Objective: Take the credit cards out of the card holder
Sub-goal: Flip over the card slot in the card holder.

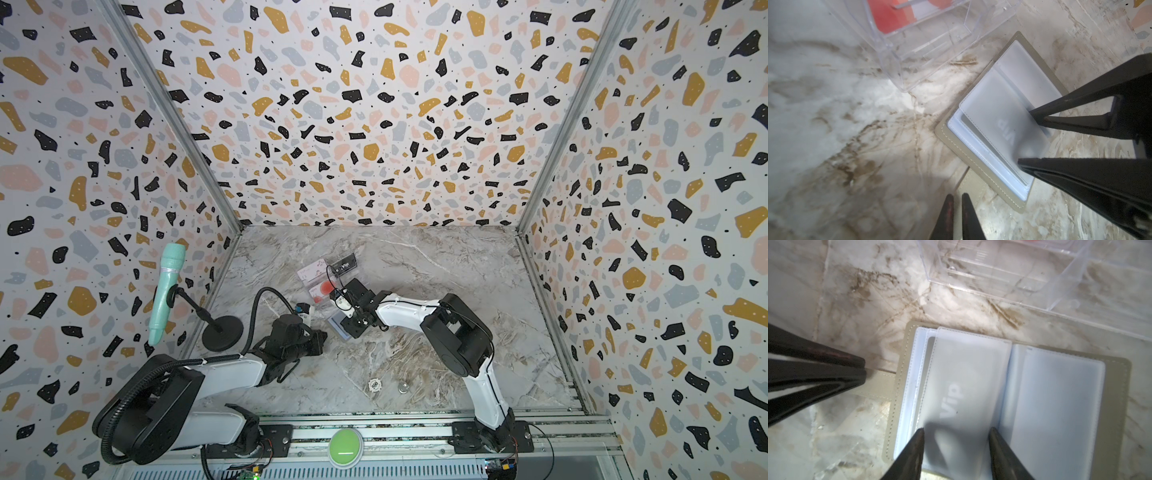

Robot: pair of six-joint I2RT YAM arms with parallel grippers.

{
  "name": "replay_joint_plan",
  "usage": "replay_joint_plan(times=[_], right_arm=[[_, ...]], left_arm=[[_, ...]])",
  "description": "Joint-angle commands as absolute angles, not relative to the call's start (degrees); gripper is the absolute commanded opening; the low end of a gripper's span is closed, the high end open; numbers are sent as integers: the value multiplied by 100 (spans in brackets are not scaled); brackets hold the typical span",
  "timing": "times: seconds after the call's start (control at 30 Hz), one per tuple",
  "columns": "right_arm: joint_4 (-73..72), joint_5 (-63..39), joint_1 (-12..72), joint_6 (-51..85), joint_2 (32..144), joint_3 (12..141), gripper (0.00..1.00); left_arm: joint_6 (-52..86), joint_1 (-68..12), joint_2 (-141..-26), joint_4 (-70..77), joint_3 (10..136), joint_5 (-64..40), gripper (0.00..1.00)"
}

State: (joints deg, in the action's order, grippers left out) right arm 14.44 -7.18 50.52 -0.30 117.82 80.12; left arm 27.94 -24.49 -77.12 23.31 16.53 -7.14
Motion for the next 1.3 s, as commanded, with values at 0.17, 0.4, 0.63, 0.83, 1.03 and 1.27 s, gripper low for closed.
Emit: replay_joint_plan(times=[0.17, 0.4, 0.63, 0.83, 1.03, 1.27], right_arm=[[1752, -572, 4966, -122, 11784, 8207, 48], [1888, -11, 4975, -181, 11854, 8261, 42], [1999, 590, 4970, -174, 11806, 8297, 34], [2004, 889, 4975, -124, 11787, 8309, 31], [2009, 910, 4949, -97, 11812, 8348, 27], [1986, 701, 4891, -23, 11760, 8358, 26]], left_arm=[[2733, -2462, -7796, 2328, 1723, -809, 13], [2734, -2461, -7802, 2320, 1723, -806, 13], [2736, -2461, -7803, 2310, 1731, -809, 13], [2719, -2461, -7797, 2303, 1731, -821, 12], [2555, -2461, -7594, 2392, 1865, -1027, 12], [2357, -2465, -7607, 2958, 2319, -1495, 12]])
